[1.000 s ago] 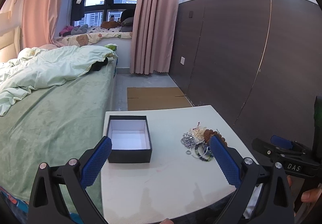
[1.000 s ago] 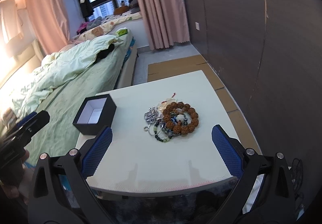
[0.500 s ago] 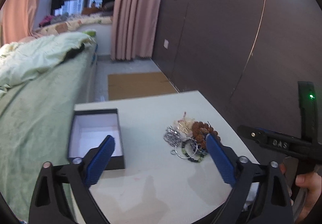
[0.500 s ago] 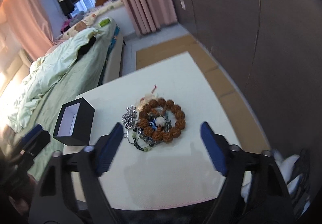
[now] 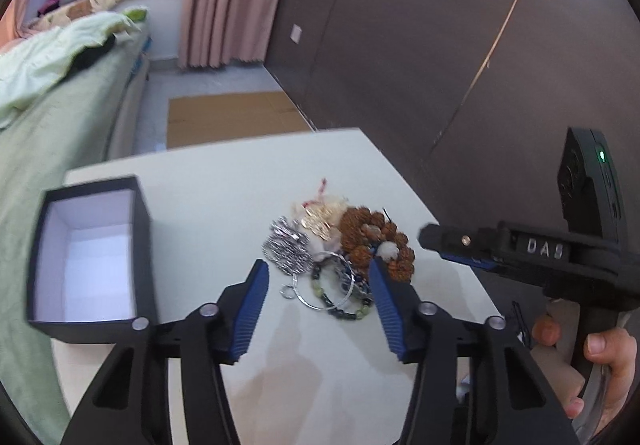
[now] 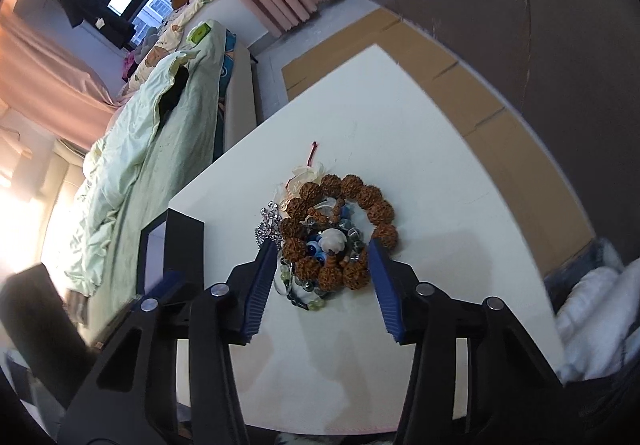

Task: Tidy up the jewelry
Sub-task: 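Move the right gripper down onto the brown bead bracelet in the pile, then close the right gripper on the brown bead bracelet and lift it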

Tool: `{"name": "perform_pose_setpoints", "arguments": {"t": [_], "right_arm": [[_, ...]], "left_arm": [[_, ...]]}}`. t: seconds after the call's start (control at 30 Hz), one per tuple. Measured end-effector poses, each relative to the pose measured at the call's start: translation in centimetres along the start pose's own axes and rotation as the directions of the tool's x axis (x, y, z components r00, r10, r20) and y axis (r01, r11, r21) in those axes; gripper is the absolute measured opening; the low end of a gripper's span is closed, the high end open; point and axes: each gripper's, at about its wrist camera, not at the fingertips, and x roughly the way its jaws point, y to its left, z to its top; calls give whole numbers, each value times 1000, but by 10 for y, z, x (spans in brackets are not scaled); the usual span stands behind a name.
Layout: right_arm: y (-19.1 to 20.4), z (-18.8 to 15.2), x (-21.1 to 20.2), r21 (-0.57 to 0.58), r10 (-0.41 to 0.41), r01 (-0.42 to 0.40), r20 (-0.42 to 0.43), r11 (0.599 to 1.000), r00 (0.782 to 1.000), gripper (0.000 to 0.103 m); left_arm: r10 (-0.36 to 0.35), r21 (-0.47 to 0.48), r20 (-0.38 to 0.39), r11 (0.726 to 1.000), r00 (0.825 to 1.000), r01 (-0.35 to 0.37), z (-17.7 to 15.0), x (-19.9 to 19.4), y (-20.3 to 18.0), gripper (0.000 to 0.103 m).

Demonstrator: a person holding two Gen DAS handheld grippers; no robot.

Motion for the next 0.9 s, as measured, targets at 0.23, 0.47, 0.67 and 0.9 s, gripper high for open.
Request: {"name": "perform_pose_setpoints", "arguments": {"t": [0.23,0.47,0.67,0.9], "right_arm": [[0,8,18,21,16,-15,-46,1000,999,46],[-12,19,19,59,-48,50,-26,997,998,46],[-29,26,21,79,-156,158,-25,984,987,45],[-25,23,43,26,-192,195,-96,980,977,29]], "left_arm": [[-68,-5,-103,998,992,68,-6,39,-7,36],[-74,8,-183,997,980,77,-10,73,-10,27],[-97,16,-215,995,972,103,-9,86,-12,12],[-108,-6,-203,994,973,109,-1,78,-3,0]]}}
